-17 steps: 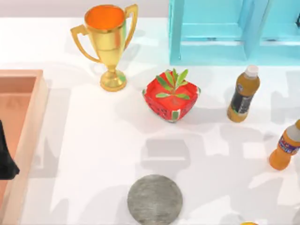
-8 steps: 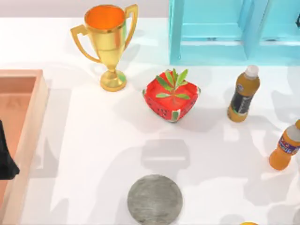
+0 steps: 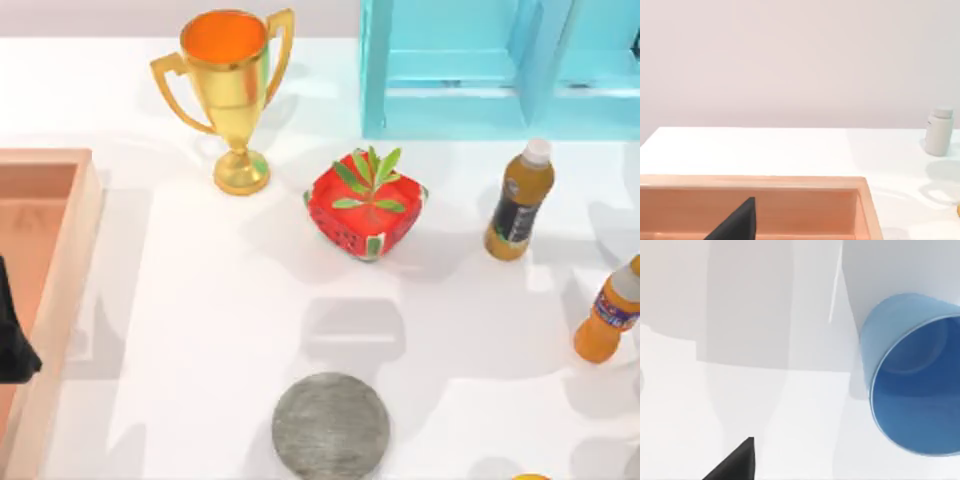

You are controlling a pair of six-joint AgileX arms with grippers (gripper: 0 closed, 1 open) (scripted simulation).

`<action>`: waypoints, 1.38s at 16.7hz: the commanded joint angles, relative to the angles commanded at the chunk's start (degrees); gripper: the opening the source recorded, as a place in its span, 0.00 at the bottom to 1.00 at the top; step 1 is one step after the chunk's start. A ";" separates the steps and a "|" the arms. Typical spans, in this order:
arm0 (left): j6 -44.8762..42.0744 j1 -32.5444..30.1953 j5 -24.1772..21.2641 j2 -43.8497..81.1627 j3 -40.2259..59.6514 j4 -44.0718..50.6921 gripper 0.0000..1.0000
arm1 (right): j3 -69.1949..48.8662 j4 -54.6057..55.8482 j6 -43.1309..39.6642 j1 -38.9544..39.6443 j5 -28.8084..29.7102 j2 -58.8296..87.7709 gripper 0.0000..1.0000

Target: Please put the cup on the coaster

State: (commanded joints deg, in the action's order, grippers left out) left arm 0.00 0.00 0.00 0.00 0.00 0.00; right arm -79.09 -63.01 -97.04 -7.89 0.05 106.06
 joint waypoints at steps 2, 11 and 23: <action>0.00 0.00 0.00 0.00 0.00 0.00 1.00 | 3.22 4.69 -0.30 -0.43 0.07 1.44 1.00; 0.00 0.00 0.00 0.00 0.00 0.00 1.00 | 10.55 13.67 1.33 1.32 0.00 3.11 1.00; 0.00 0.00 0.00 0.00 0.00 0.00 1.00 | 10.55 13.67 1.33 1.32 0.00 3.11 0.17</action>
State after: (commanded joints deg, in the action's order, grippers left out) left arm 0.00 0.00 0.00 0.00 0.00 0.00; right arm -68.54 -49.35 -95.70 -6.57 0.05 109.17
